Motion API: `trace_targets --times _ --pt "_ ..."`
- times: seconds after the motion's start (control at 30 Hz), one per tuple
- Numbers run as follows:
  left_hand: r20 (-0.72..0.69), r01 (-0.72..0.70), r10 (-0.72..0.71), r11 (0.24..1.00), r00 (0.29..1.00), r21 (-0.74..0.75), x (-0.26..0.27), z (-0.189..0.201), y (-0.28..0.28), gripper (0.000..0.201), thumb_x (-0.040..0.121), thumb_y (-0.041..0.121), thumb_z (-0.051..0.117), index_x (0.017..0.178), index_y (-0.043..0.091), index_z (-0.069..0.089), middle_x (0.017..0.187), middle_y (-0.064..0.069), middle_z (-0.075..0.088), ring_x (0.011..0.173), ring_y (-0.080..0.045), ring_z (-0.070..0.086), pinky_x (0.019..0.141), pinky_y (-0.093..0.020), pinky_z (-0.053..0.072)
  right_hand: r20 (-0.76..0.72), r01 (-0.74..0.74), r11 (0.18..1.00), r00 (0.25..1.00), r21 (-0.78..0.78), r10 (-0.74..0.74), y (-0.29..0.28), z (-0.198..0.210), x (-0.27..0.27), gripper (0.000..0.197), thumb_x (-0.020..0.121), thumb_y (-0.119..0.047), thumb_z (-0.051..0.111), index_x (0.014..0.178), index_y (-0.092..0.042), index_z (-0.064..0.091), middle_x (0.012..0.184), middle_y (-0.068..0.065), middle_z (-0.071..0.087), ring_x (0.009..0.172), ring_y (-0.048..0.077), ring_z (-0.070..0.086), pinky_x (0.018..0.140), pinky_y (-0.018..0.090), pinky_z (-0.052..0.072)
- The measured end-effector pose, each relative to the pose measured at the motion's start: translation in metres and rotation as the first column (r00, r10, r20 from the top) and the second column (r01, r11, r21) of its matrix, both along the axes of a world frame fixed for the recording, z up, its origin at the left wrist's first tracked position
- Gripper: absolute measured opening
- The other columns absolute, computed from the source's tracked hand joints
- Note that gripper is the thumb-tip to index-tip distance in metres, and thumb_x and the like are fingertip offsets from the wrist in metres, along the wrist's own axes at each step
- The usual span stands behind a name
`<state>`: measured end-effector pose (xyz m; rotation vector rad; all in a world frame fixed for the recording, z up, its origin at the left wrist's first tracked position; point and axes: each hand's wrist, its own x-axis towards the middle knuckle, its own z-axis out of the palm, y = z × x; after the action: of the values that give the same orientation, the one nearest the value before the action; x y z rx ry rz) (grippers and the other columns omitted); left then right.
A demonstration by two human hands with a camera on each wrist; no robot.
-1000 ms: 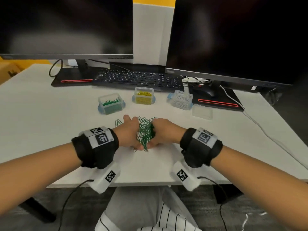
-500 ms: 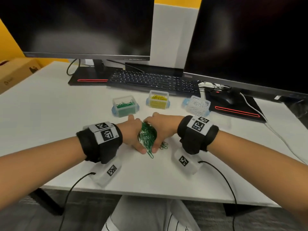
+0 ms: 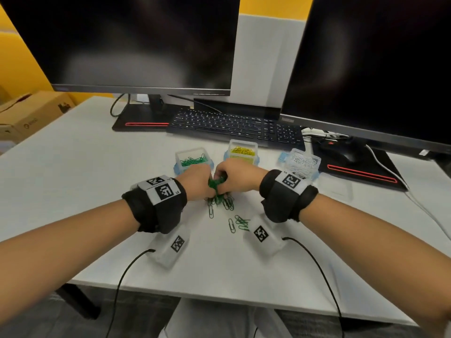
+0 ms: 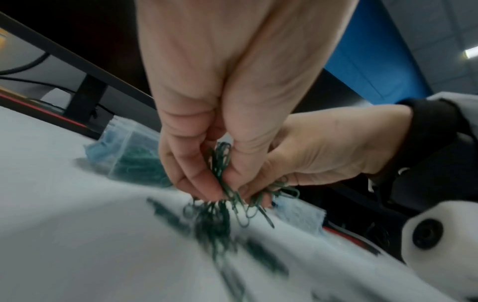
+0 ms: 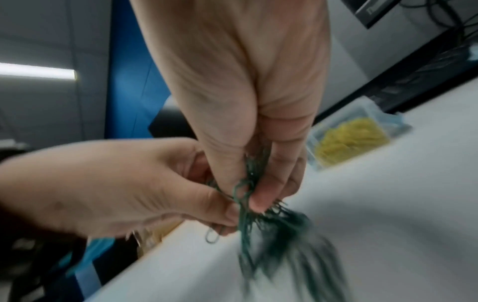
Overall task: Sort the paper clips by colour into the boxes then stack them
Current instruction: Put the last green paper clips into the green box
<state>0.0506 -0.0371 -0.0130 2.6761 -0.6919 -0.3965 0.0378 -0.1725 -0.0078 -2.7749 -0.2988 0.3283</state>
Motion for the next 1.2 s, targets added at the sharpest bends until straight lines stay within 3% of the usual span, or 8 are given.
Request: trace_targets --times 0.13,0.27,0.4,0.57,0.73,0.83,1.0,1.2 --pt "0.092 -0.086 0.092 0.994 0.992 -0.065 0.03 0.037 0.011 0.018 0.081 0.018 0.07 0.086 0.001 0.067 0.077 -0.009 0.061 0.065 -0.019 0.053 0.053 -0.024 0.041 0.04 0.02 0.989 0.999 0.148 -0.026 0.002 0.041 0.027 0.014 0.08 -0.013 0.074 0.091 -0.006 0.071 0.085 0.005 0.074 0.067 0.01 0.067 0.065 0.018 0.053" --pt "0.072 -0.135 0.143 0.985 0.987 -0.106 0.064 0.058 0.023 0.011 0.078 0.012 0.072 0.083 0.002 0.074 0.078 -0.012 0.071 0.065 -0.018 0.064 0.067 -0.029 0.054 0.041 0.031 0.973 0.998 0.229 -0.042 0.018 0.057 0.06 0.011 0.082 -0.007 0.071 0.092 -0.002 0.071 0.09 0.014 0.074 0.077 0.02 0.072 0.073 0.025 0.058" --pt "0.009 -0.198 0.2 0.975 0.98 -0.104 0.076 0.045 0.027 0.007 0.076 0.006 0.074 0.081 0.002 0.072 0.078 -0.013 0.072 0.067 -0.018 0.068 0.078 -0.034 0.058 0.058 0.082 0.979 0.994 0.188 -0.094 0.032 0.037 0.073 0.02 0.085 -0.013 0.068 0.1 -0.002 0.073 0.098 0.014 0.073 0.068 0.013 0.065 0.052 0.01 0.047" --pt "-0.038 -0.207 0.204 0.966 0.978 -0.152 0.074 0.037 0.028 0.012 0.078 0.006 0.074 0.089 0.004 0.069 0.086 -0.011 0.07 0.071 -0.019 0.07 0.075 -0.032 0.059 -0.043 0.138 0.928 0.99 0.347 -0.131 0.029 0.032 0.071 0.023 0.093 -0.017 0.061 0.112 -0.007 0.069 0.108 0.013 0.068 0.09 0.027 0.071 0.079 0.034 0.059" --pt "0.062 -0.192 0.203 0.97 0.977 -0.148 0.07 0.044 0.029 0.008 0.085 0.01 0.069 0.092 0.006 0.068 0.091 -0.009 0.069 0.084 -0.023 0.069 0.079 -0.033 0.057 -0.072 0.191 0.877 0.982 0.442 -0.177 0.009 0.043 0.065 0.031 0.098 -0.003 0.044 0.123 -0.009 0.06 0.115 0.011 0.062 0.093 0.023 0.069 0.068 0.031 0.061" --pt "0.183 -0.145 0.16 0.985 0.97 -0.092 0.049 0.049 0.03 0.006 0.086 0.015 0.065 0.089 0.01 0.067 0.093 -0.002 0.065 0.088 -0.02 0.063 0.073 -0.029 0.052 0.015 0.171 0.964 0.984 0.205 -0.178 -0.012 0.039 0.055 0.03 0.095 -0.007 0.048 0.12 -0.014 0.063 0.123 0.006 0.061 0.092 0.019 0.067 0.066 0.024 0.057" --pt "-0.135 0.08 -0.043 0.957 0.99 0.28 0.013 0.032 0.03 0.031 0.081 0.04 0.071 0.068 0.015 0.059 0.061 0.009 0.064 0.056 -0.007 0.059 0.068 -0.022 0.05 -0.082 -0.101 0.945 0.993 -0.311 0.08 -0.005 0.013 0.03 0.047 0.096 -0.037 0.052 0.136 -0.014 0.051 0.132 0.007 0.055 0.113 0.024 0.055 0.089 0.029 0.044" --pt "-0.072 0.12 -0.1 0.927 0.992 0.356 0.005 0.009 0.02 0.043 0.073 0.042 0.078 0.08 0.009 0.053 0.081 -0.003 0.058 0.075 -0.02 0.057 0.064 -0.027 0.048 -0.104 -0.235 0.93 0.971 -0.284 0.214 0.007 -0.004 0.003 0.069 0.085 -0.057 0.06 0.14 -0.019 0.046 0.128 0.007 0.046 0.116 0.024 0.049 0.098 0.037 0.042"
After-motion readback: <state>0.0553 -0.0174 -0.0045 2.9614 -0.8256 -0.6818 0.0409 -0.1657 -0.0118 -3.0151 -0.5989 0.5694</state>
